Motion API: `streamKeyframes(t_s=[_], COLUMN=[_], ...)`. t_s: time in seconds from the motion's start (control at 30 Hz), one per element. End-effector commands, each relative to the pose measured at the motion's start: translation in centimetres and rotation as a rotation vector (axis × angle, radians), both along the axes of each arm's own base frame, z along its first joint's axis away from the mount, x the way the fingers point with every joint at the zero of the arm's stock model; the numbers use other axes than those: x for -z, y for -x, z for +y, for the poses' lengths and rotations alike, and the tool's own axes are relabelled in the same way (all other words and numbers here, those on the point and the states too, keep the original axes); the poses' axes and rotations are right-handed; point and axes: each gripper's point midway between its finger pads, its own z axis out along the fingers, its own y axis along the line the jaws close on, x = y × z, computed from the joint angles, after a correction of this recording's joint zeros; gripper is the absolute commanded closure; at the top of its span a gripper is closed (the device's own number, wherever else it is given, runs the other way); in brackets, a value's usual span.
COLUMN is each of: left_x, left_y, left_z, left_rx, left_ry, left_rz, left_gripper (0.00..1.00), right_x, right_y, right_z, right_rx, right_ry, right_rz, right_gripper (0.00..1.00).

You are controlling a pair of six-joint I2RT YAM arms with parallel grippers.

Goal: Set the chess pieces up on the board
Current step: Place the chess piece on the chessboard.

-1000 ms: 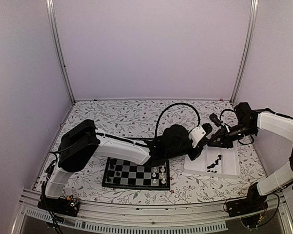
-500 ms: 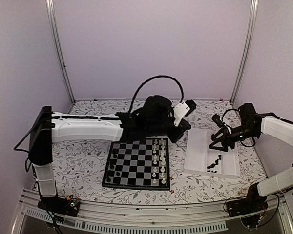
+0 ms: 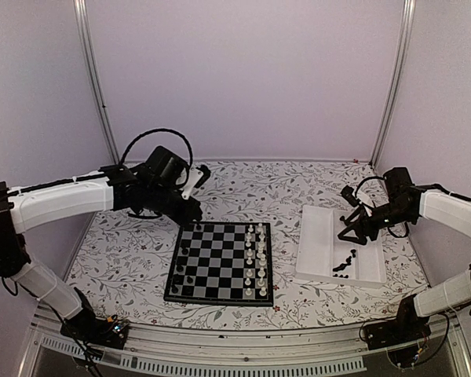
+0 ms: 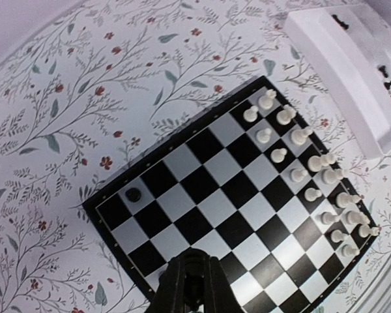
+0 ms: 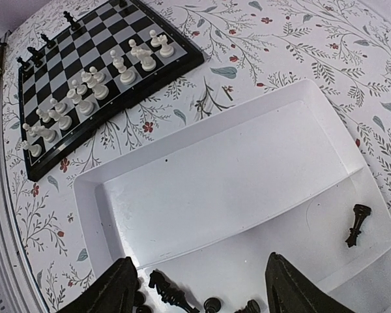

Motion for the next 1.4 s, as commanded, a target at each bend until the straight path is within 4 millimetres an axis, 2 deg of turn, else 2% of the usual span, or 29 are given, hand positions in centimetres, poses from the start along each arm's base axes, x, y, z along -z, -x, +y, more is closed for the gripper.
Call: streamKeyframes(t_s=[0.0, 0.13, 0.27, 0.73, 1.0, 1.37], left_x=[1.3, 3.2, 5.0, 9.8, 11.6, 12.9], left_y=[-0.1, -0.9, -0.9, -2.3, -2.1, -2.5], left_z=[4.0, 6.0, 6.7, 6.8, 7.0, 7.2], left_rx=[-0.087, -0.116, -0.116, -0.125, -0.130, -0.137], left_ry=[-0.026, -0.077, -0.084, -0.126, -0.148, -0.154], left_rz=[0.104, 0.140, 0.201, 0.275, 0.310, 0.334], left_gripper=[1.00, 1.00, 1.00, 1.00, 0.99, 0.96], right_x=[0.0, 0.3, 0.4, 0.8, 0.9, 1.1], right_y=[-0.2, -0.2, -0.1, -0.1, 0.0, 0.1], right_z=[-0.2, -0.3, -0.2, -0.4, -0.3, -0.3], right_rx=[0.011, 0.012, 0.009, 0.008, 0.004, 0.003], right_ry=[0.006, 0.010, 0.011, 0.019, 0.018, 0.021], right_rz=[-0.013, -0.006, 0.000, 0.013, 0.016, 0.023], right_gripper=[0.29, 0.29, 0.29, 0.29, 0.28, 0.29])
